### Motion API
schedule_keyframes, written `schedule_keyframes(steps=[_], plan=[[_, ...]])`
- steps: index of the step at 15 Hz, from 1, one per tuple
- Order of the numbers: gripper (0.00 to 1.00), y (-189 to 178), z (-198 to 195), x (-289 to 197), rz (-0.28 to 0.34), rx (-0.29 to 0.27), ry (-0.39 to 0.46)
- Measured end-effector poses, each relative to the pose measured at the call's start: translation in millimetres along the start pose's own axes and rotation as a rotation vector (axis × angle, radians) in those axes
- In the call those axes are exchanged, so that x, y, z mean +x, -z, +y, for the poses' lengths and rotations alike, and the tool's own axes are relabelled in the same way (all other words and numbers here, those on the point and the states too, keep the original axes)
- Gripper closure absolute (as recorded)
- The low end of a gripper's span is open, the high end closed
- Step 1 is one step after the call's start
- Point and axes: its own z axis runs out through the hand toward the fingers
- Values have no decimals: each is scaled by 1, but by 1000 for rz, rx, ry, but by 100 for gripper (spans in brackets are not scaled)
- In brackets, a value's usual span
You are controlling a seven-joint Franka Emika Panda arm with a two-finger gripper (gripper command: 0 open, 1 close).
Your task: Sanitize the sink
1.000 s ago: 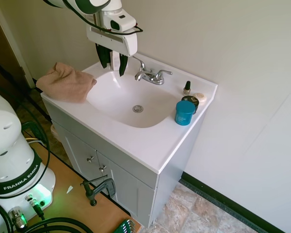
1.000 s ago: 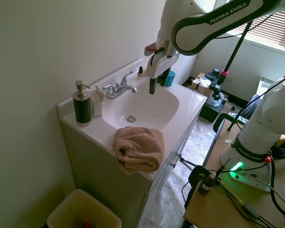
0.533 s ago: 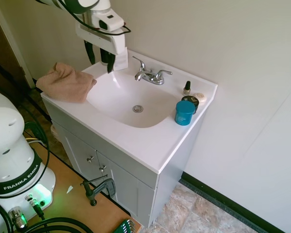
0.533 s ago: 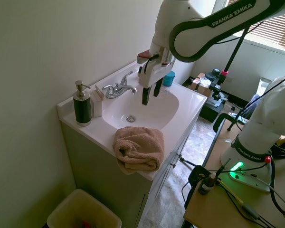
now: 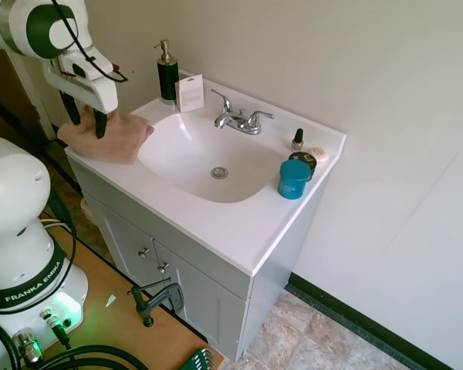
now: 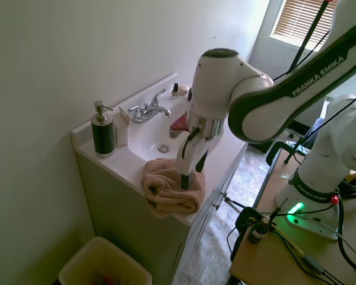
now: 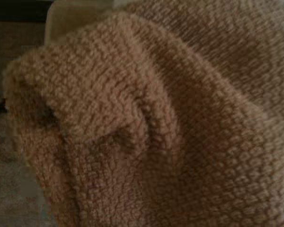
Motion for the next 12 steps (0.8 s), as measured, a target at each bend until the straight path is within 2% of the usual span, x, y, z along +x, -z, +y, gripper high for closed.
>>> schedule_keyframes(steps=[3, 8, 10, 12], plan=[[0, -16, -5, 0, 16, 15, 4], [0, 23, -12, 14, 73, 76, -10], [0, 20, -9, 20, 89, 63, -1], [0, -1, -10, 21, 95, 52, 14]])
